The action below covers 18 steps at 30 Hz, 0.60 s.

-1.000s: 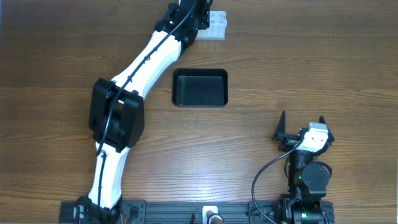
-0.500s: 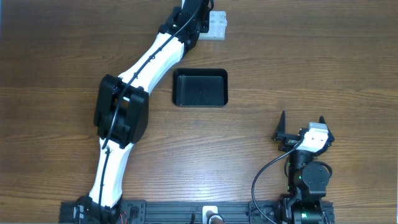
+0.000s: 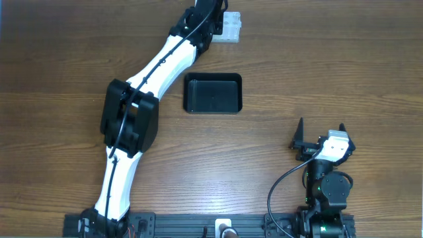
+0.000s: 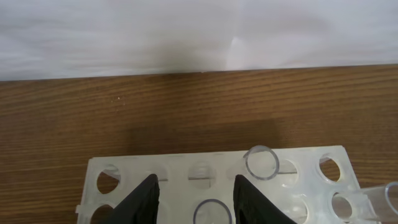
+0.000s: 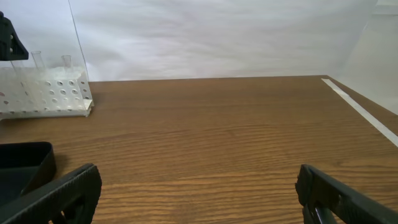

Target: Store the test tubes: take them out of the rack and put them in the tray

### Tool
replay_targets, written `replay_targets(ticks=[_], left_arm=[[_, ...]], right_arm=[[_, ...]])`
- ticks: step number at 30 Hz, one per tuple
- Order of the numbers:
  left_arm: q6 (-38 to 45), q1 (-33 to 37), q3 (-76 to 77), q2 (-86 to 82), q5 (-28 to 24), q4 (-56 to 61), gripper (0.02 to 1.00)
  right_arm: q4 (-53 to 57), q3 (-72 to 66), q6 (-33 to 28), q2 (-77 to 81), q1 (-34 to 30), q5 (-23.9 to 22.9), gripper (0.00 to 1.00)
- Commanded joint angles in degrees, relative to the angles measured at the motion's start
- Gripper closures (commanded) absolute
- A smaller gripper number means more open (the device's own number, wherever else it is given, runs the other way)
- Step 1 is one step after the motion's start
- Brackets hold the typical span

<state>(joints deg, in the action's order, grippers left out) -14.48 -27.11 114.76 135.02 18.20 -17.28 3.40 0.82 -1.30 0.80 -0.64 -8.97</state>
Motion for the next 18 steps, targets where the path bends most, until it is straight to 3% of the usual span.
replay_targets(ticks=[1, 18], left_arm=[[0.63, -0.52, 0.50, 2.60, -0.79, 0.39, 0.656], [0.63, -0.52, 0.50, 2.78, -0.79, 2.14, 0.919]], right_arm=[[-0.02, -0.52, 0.37, -0.42, 0.24, 0.13, 0.007], [-0.02, -0.52, 0.37, -0.42, 0.24, 0.13, 0.009]])
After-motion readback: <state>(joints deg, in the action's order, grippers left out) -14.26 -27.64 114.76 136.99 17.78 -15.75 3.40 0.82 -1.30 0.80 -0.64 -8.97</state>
